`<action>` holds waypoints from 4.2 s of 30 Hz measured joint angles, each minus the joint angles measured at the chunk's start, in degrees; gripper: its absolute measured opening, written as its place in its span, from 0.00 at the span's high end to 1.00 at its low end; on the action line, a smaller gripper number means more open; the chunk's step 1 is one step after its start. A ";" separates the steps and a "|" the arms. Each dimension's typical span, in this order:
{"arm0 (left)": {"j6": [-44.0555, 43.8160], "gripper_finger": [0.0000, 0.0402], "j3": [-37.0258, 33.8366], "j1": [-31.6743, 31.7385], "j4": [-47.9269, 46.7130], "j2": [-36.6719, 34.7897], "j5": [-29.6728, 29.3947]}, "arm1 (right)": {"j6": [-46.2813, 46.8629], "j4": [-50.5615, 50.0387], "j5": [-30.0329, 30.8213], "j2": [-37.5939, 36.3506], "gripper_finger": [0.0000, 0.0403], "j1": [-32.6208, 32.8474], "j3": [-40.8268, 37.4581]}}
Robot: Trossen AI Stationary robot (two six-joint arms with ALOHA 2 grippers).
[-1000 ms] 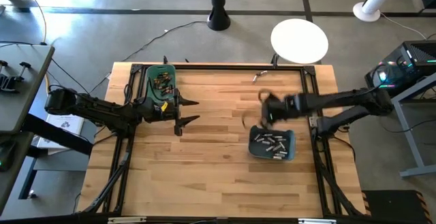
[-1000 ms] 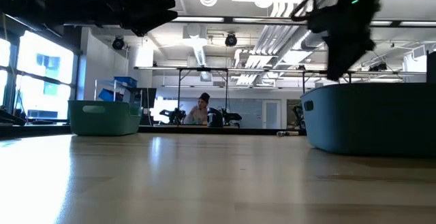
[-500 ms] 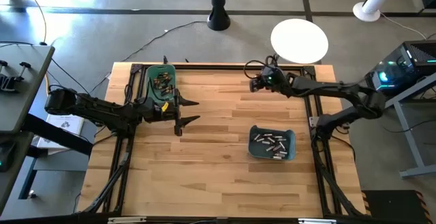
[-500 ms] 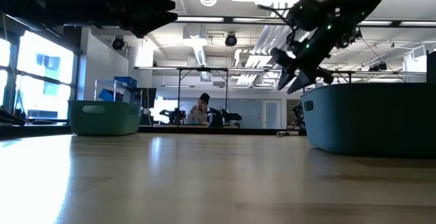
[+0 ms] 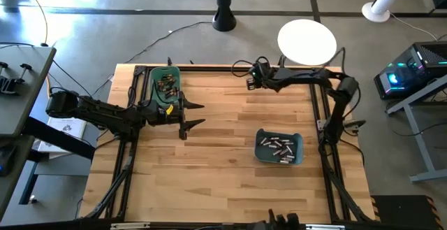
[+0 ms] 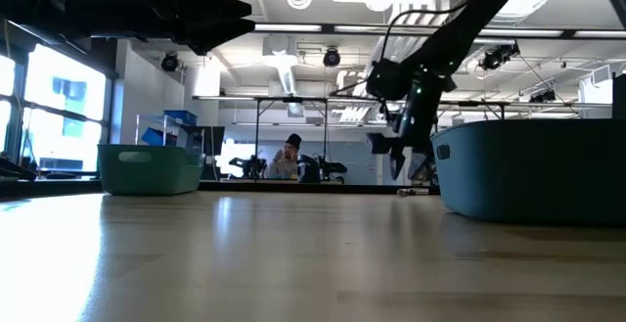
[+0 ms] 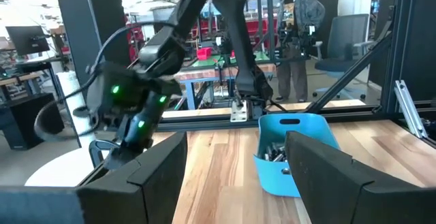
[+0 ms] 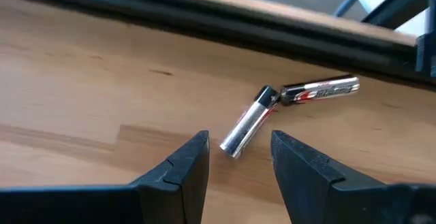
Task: Sort batteries
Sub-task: Put the silver battery into the blue bin
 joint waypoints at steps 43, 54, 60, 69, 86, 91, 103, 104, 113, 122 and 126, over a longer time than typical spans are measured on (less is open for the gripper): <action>-1.07 0.41 0.00 -0.07 -2.99 0.02 0.02 | -7.84 -10.40 -1.51 4.07 0.92 -0.03 3.22; -2.60 0.41 -0.02 -0.11 -4.50 0.00 0.02 | -8.01 -30.95 6.03 -17.54 0.92 25.93 3.54; -3.93 0.41 -0.02 -0.11 -5.40 0.01 0.02 | 2.63 -45.02 -11.04 -25.70 0.92 43.39 3.52; -3.50 0.41 -0.02 -0.13 -4.85 0.01 0.02 | 7.05 -45.42 -21.81 -26.20 0.93 51.71 -0.36; -1.99 0.41 -0.02 -0.13 -3.78 0.00 0.01 | 11.12 -30.70 -36.67 -26.16 0.77 40.63 -17.09; -1.99 0.41 -0.02 -0.13 -3.29 0.02 0.02 | 11.57 -34.42 -42.35 -26.16 0.62 38.68 -14.68; -2.20 0.41 -0.02 -0.11 0.61 0.00 0.01 | -8.87 -34.31 -12.34 -26.27 0.57 36.80 5.89; -2.32 0.41 -0.02 -0.11 0.57 0.00 0.02 | -11.13 -31.30 -6.43 -26.27 0.57 36.16 6.15; -2.06 0.41 -0.02 -0.11 0.15 0.00 0.01 | -22.15 -14.36 5.23 -25.50 0.57 12.78 0.30; -1.93 0.41 -0.02 -0.02 0.39 0.00 -0.01 | -17.62 -4.95 -9.39 -11.62 0.61 -8.61 -2.56; -1.45 0.41 -0.02 -0.04 0.44 0.00 -0.07 | -15.40 0.57 -7.72 -4.69 0.70 -11.18 -2.23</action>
